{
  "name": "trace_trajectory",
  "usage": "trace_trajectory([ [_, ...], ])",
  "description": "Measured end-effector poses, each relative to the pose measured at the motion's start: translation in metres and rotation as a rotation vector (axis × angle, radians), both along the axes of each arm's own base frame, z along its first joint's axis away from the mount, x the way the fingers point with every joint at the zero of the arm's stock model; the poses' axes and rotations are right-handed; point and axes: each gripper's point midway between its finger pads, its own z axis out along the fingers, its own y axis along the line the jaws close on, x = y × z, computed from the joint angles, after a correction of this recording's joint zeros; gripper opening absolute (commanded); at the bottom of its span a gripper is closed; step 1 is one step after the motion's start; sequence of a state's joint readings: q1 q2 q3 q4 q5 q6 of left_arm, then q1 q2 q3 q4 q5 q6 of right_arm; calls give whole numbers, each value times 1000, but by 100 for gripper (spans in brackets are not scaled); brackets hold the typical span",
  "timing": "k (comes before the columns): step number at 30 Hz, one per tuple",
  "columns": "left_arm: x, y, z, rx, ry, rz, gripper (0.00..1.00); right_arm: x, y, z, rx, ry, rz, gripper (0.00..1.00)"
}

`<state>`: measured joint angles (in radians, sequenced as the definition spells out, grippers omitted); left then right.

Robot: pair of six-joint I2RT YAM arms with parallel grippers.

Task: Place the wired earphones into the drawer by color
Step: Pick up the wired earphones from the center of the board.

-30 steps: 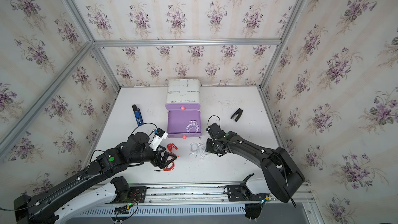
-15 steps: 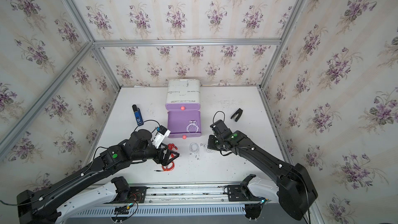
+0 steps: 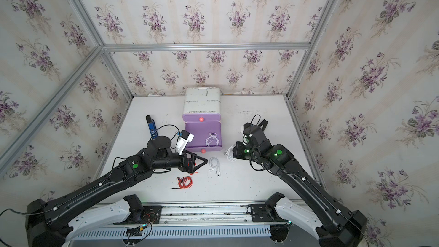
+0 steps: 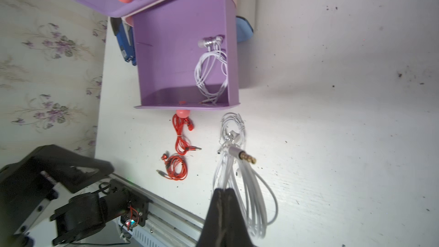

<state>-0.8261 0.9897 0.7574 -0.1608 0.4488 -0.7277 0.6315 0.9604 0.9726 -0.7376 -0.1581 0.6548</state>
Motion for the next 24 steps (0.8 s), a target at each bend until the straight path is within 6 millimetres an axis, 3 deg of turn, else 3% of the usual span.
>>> trace_trajectory([
  [3, 7, -4, -2, -69, 51, 59, 100, -1, 7, 16, 43, -15, 25, 0],
  [7, 19, -8, -20, -148, 156, 162, 100, -1, 16, 26, 84, -19, 55, 0],
  [12, 34, -23, 0, -252, 147, 201, 100, -3, 27, 37, 142, -23, 98, 0],
  [24, 57, -55, 0, -288, 162, 186, 100, -13, 43, 59, 263, -21, 167, 0],
])
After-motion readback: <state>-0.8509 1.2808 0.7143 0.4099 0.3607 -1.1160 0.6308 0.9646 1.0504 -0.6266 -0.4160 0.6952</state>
